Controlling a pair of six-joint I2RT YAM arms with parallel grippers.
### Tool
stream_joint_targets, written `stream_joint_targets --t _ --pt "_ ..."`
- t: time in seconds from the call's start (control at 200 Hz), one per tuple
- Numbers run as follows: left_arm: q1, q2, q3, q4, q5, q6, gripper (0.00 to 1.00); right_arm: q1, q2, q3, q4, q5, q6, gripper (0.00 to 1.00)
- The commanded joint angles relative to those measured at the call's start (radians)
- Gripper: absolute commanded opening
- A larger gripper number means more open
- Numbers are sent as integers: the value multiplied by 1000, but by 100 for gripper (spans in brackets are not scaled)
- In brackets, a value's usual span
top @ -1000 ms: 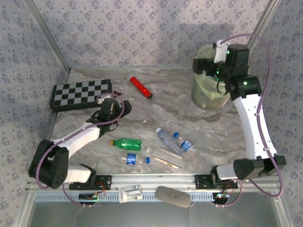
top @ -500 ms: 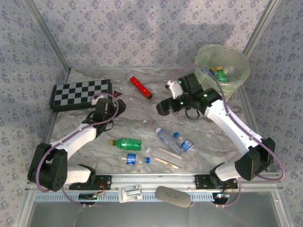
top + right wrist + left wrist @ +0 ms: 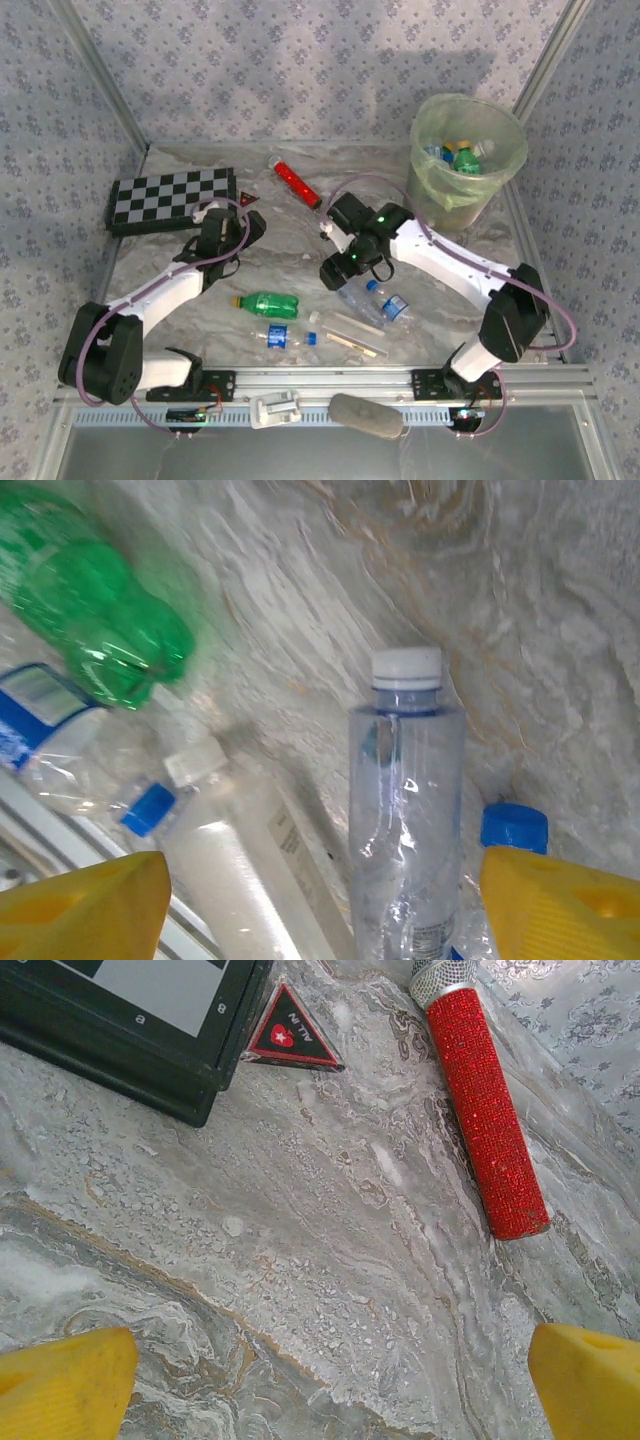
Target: Put the plastic bottles in the bin
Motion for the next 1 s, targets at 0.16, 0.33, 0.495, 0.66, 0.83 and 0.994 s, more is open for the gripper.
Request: stream_joint_targets --t 0.16,0.33,0.495,0.66,0.83,0.994 --pt "3 -30 -12 19 17 -13 100 30 101 -43 17 129 58 77" --pt "3 -50 -26 13 6 -16 100 33 155 -53 50 152 64 75" --pt "3 -67 -36 0 -4 -15 100 35 191 -64 74 163 69 73" --pt "3 -75 -39 -5 -9 -14 100 38 218 -80 106 169 76 72" --pt "3 -77 -39 -7 -11 -15 100 39 250 -85 128 185 79 70" --pt "2 -79 -37 -11 -9 -15 100 39 277 -83 148 189 83 70"
